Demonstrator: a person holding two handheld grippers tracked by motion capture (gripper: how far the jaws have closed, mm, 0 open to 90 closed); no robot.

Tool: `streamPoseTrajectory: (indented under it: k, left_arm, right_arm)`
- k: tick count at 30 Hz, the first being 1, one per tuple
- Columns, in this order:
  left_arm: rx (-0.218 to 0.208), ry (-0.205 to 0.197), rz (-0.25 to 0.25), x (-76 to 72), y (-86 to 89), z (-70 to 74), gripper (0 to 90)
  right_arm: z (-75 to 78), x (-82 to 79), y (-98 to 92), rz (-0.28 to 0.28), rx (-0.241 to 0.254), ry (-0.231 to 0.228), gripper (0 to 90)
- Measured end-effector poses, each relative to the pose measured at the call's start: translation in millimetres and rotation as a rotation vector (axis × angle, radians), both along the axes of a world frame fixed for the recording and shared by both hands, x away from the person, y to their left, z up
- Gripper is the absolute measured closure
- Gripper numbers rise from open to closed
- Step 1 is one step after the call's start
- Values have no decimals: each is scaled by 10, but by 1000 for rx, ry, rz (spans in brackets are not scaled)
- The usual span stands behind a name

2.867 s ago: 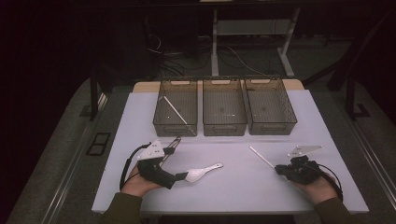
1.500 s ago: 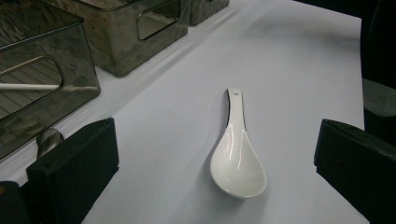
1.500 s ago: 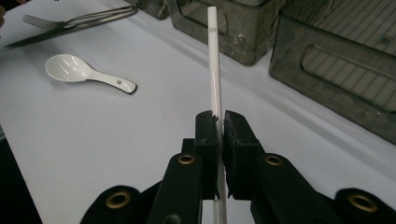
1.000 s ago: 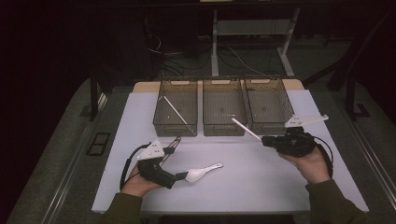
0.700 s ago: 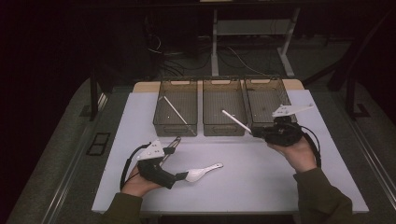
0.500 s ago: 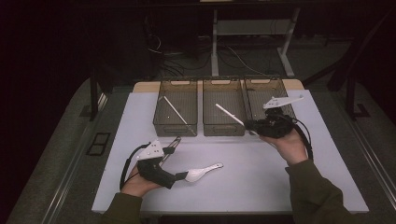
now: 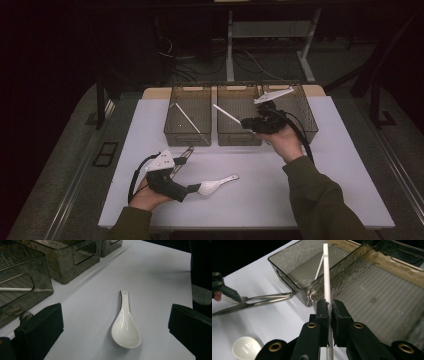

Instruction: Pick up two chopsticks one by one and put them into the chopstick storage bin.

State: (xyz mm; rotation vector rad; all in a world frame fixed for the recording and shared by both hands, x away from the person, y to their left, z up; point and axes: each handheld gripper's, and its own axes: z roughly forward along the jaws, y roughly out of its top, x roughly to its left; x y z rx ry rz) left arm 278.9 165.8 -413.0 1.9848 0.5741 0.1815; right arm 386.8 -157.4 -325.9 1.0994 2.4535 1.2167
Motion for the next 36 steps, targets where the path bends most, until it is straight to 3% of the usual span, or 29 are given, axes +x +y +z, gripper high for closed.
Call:
streamPoseTrajectory:
  k: [15, 36]
  left_arm:
    - [-6, -6, -8, 5, -4, 6, 0]
    - [-3, -21, -13, 4, -11, 20, 0]
  right_arm:
    - [6, 391, 576, 7, -47, 17, 845]
    - [-202, 905, 1357, -28, -125, 80, 845]
